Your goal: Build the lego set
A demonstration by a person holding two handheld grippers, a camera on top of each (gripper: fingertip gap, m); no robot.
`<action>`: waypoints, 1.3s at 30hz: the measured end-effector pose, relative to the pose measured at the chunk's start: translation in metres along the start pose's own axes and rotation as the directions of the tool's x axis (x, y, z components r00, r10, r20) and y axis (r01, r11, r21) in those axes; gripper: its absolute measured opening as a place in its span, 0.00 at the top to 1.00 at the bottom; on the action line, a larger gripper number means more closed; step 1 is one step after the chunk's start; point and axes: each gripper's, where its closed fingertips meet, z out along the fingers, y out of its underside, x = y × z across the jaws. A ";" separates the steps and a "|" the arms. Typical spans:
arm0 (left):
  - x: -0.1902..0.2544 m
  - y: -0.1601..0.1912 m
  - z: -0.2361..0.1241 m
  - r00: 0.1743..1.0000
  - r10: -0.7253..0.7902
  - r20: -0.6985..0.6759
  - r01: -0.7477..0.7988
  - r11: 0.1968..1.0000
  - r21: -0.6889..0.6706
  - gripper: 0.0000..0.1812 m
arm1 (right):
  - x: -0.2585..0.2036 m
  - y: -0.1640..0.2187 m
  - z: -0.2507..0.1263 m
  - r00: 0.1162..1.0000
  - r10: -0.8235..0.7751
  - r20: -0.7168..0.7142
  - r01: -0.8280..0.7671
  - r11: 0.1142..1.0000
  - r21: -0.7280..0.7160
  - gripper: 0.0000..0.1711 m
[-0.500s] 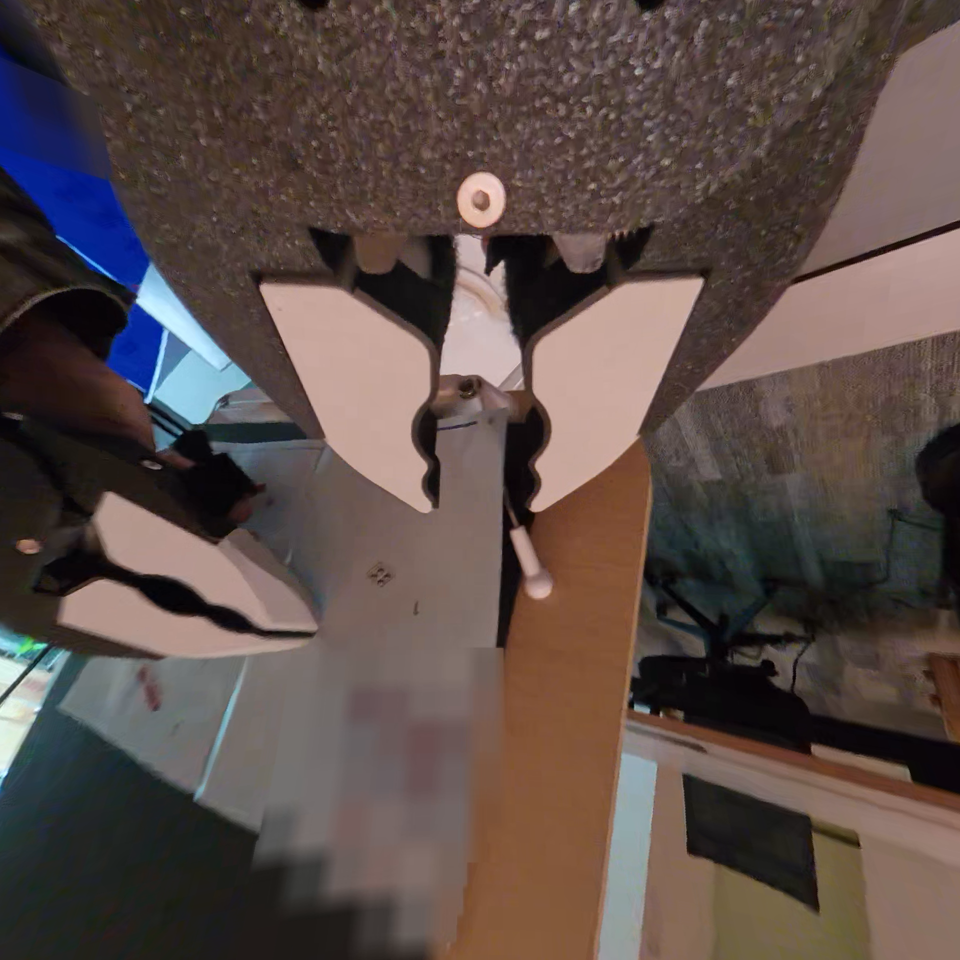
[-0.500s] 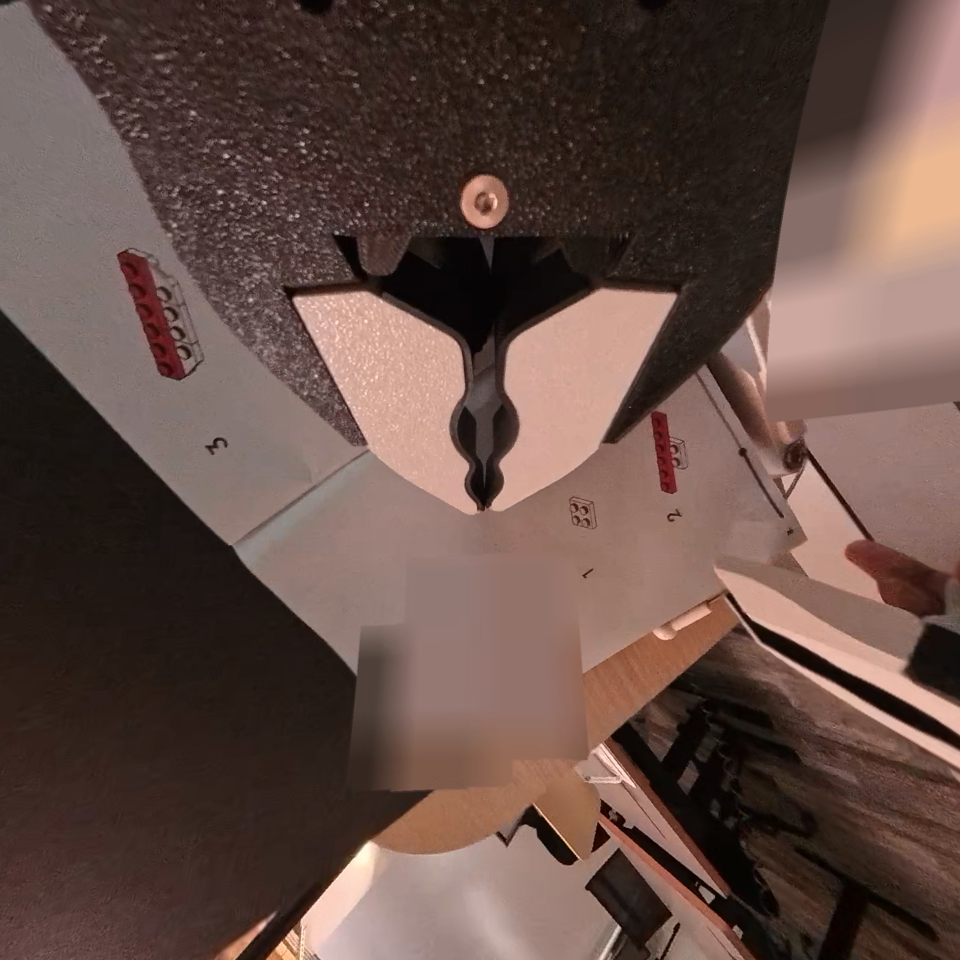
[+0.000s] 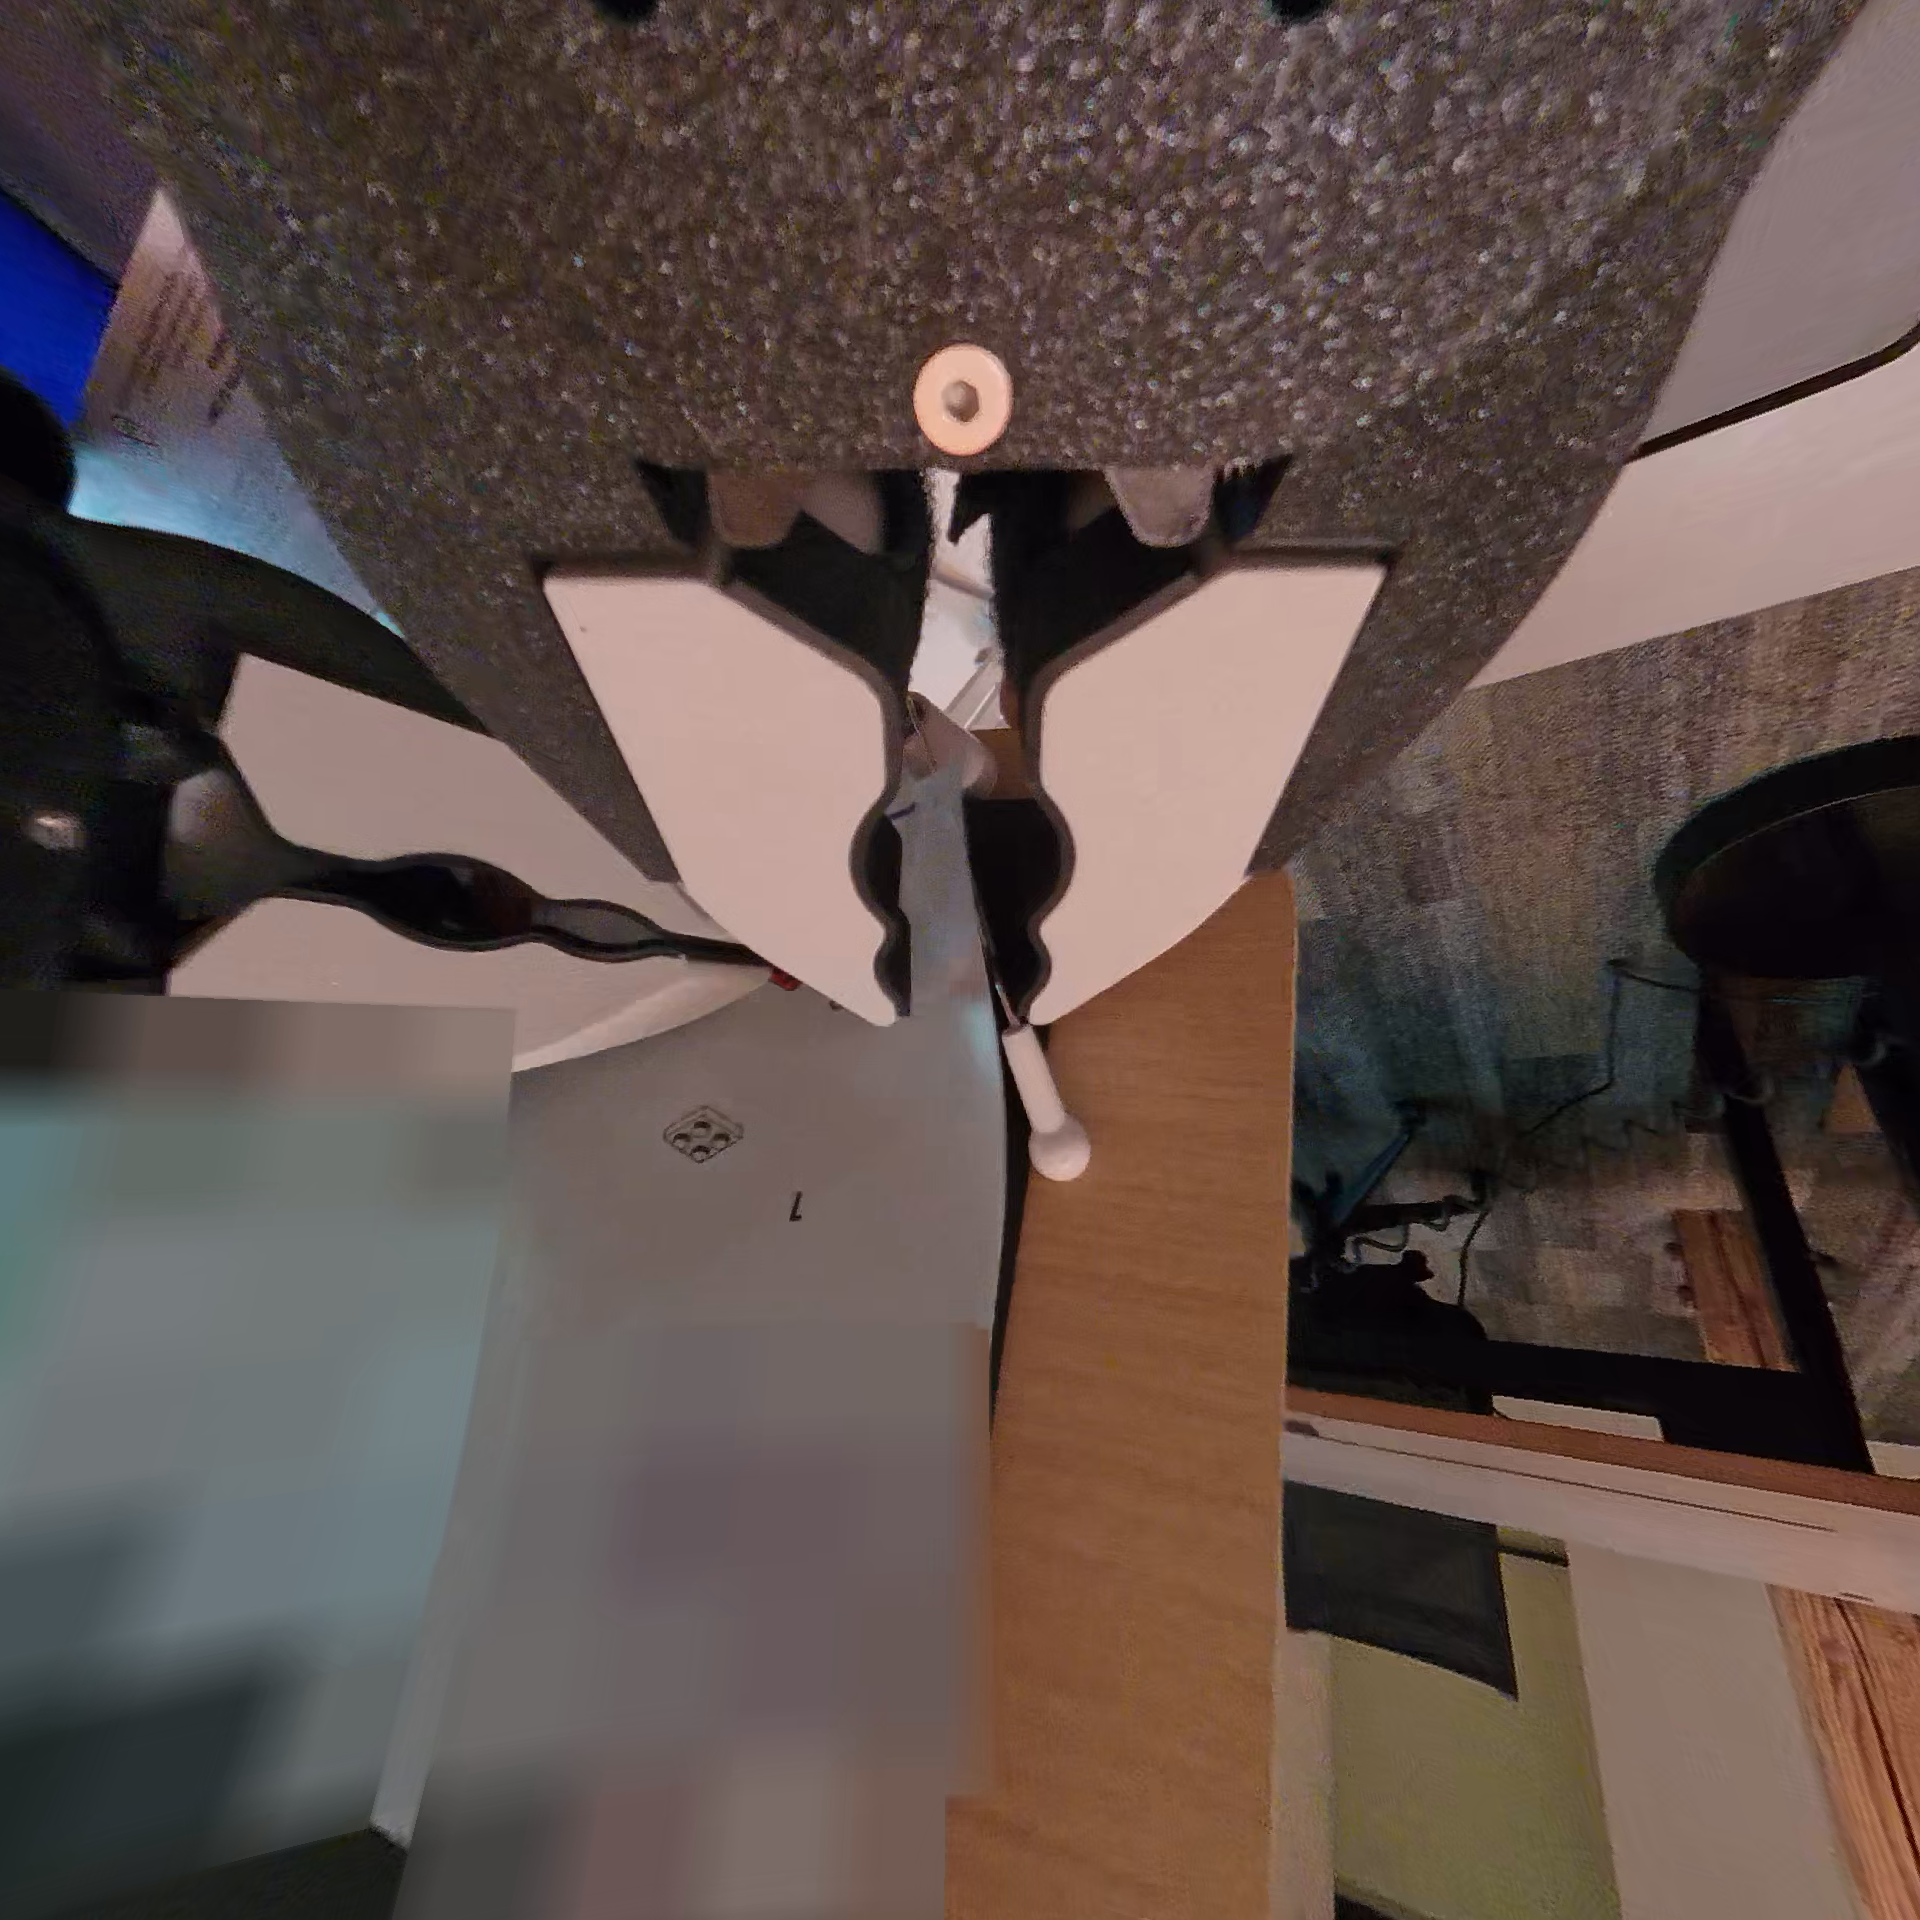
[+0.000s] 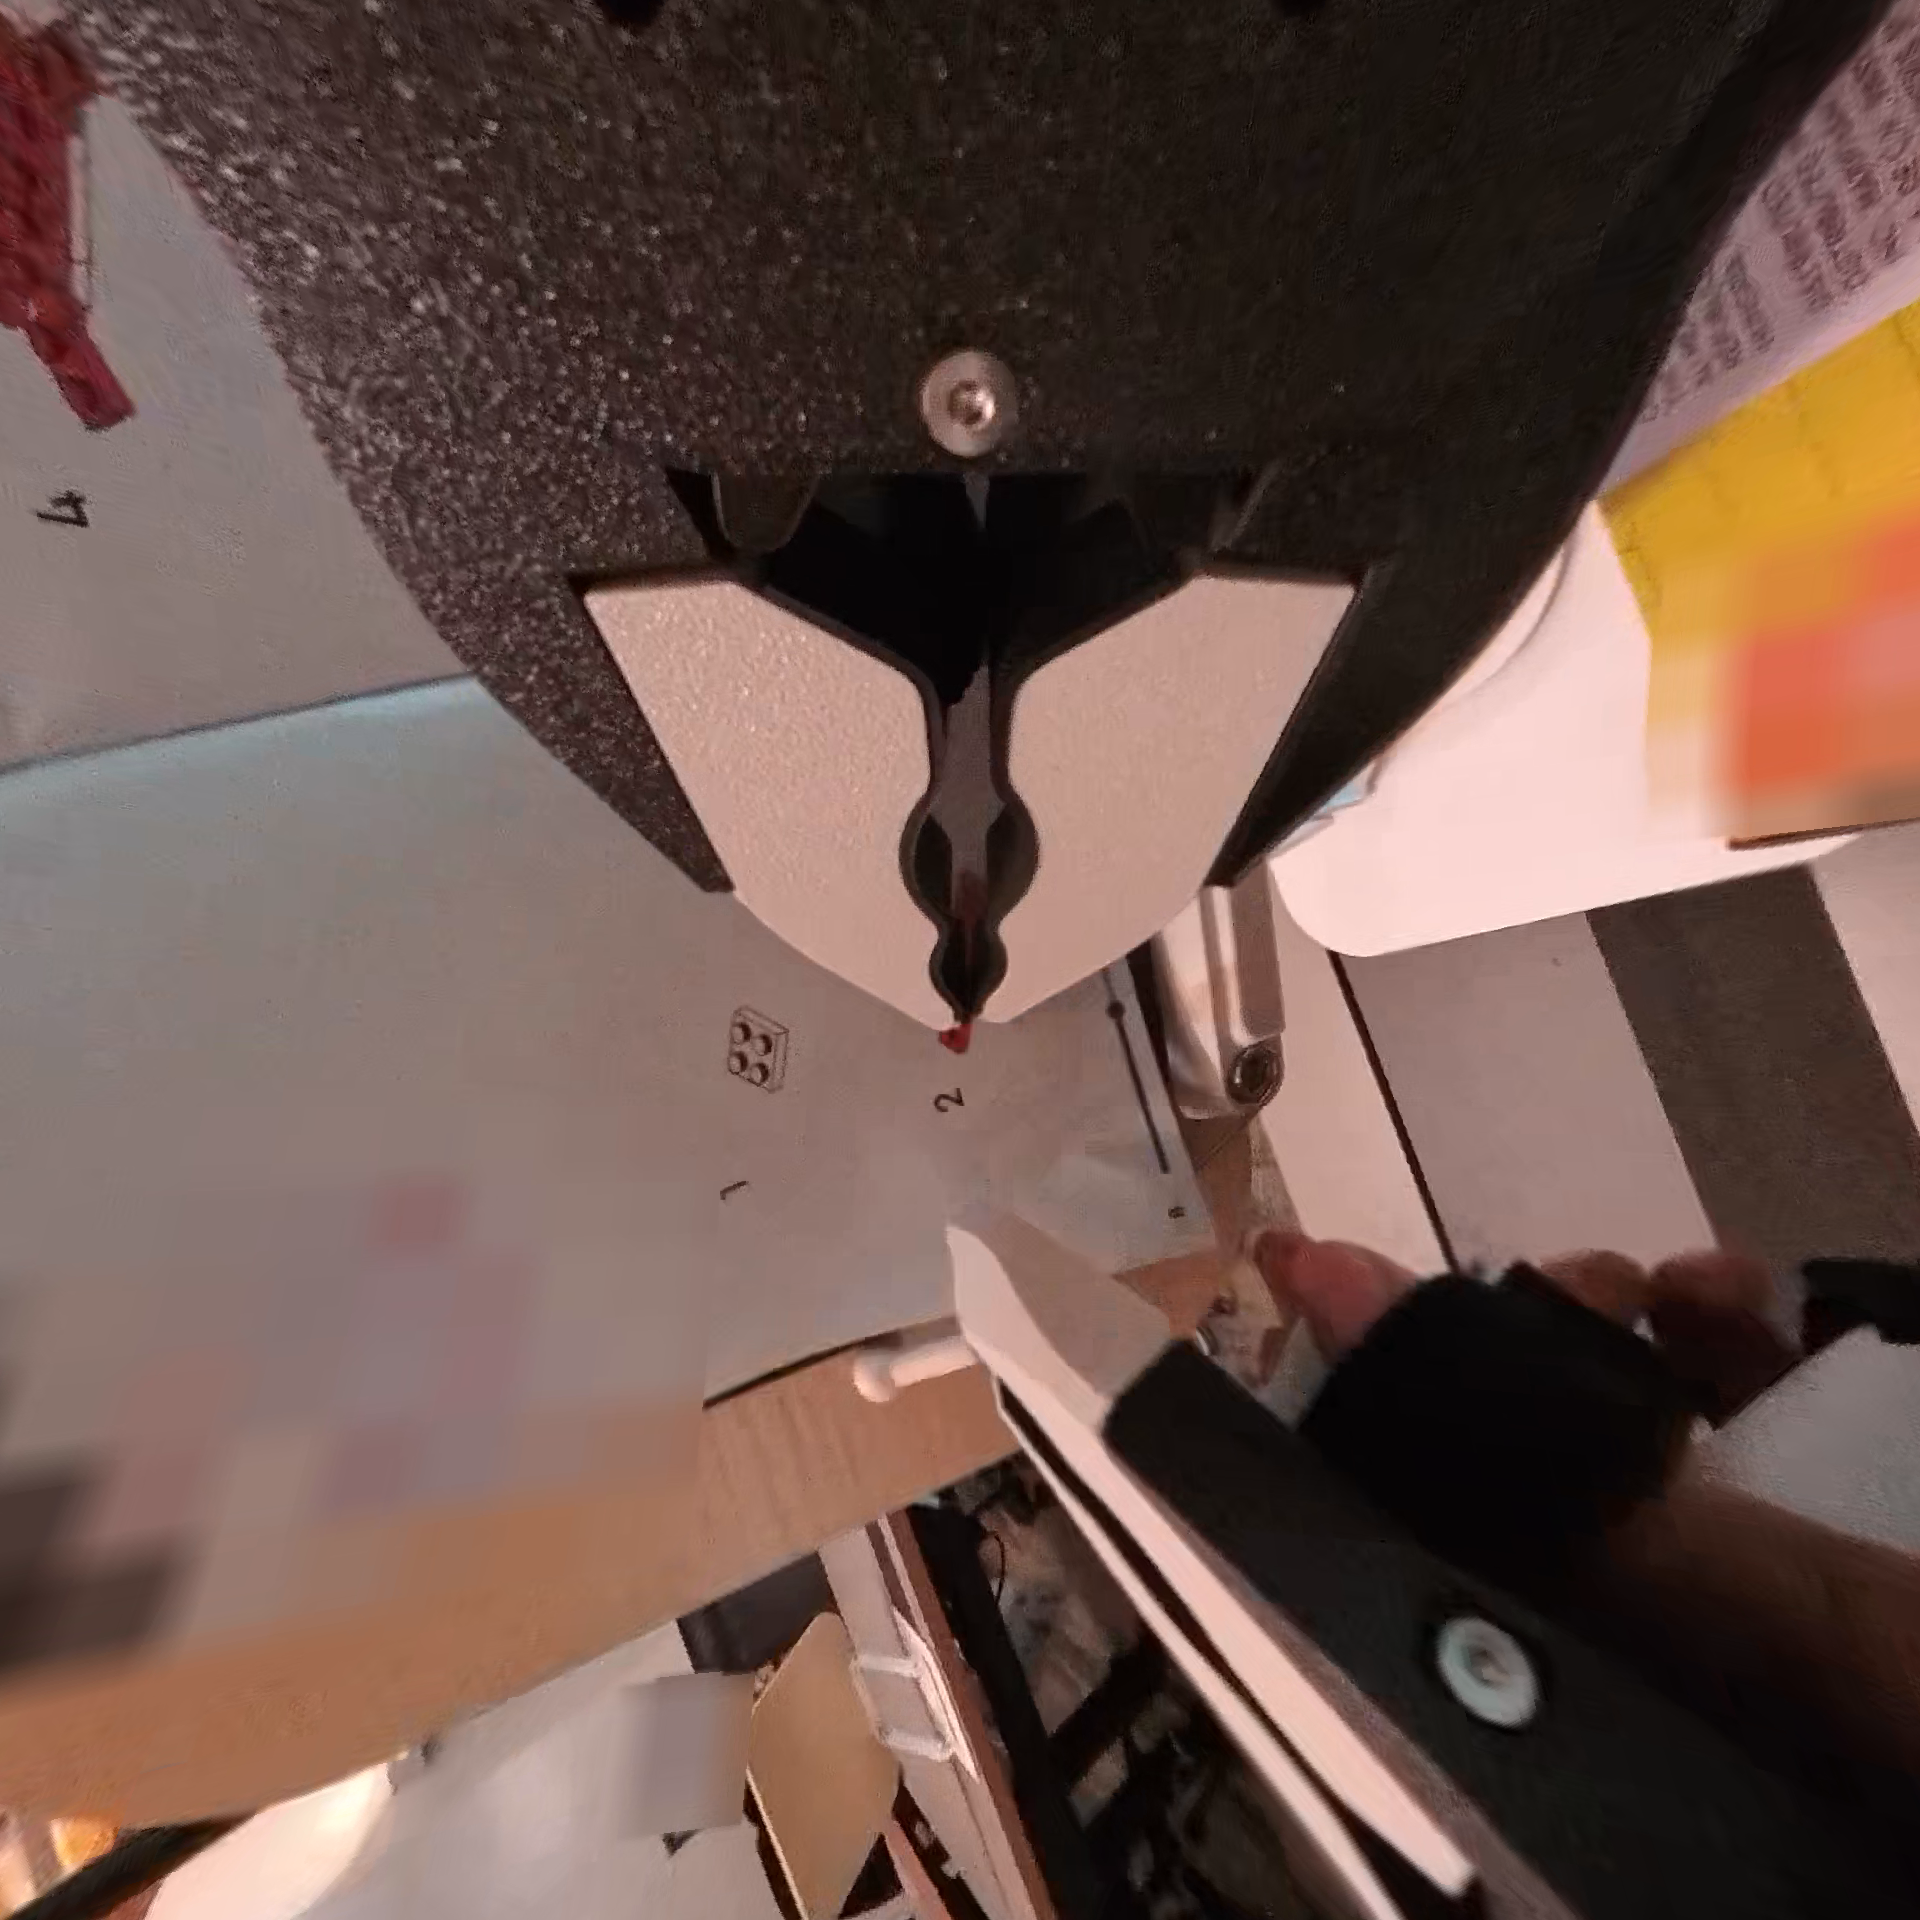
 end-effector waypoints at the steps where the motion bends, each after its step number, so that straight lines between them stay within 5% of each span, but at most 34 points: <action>1: -0.001 -0.003 -0.002 1.000 -0.019 -0.010 0.019 0.999 0.027 0.91 | 0.005 -0.001 0.000 0.999 0.035 -0.022 -0.035 0.999 0.018 1.00; 7: -0.011 -0.006 -0.007 0.985 -0.149 -0.088 0.155 0.985 0.070 0.93 | 0.018 -0.003 -0.005 0.992 0.066 -0.107 -0.061 0.997 0.050 1.00; 27: -0.005 -0.007 -0.025 0.990 -0.074 -0.121 0.088 0.990 0.115 1.00 | 0.020 -0.001 -0.005 0.988 0.050 -0.147 -0.039 0.996 0.075 1.00; 36: -0.022 0.006 -0.018 0.997 -0.053 0.063 0.050 0.997 0.050 0.92 | 0.024 0.000 -0.008 0.986 0.045 -0.162 -0.032 0.996 0.082 1.00; 39: -0.015 0.011 -0.016 0.997 -0.079 0.026 0.078 0.996 0.039 0.89 | 0.025 0.001 -0.008 0.986 0.044 -0.160 -0.031 0.996 0.083 1.00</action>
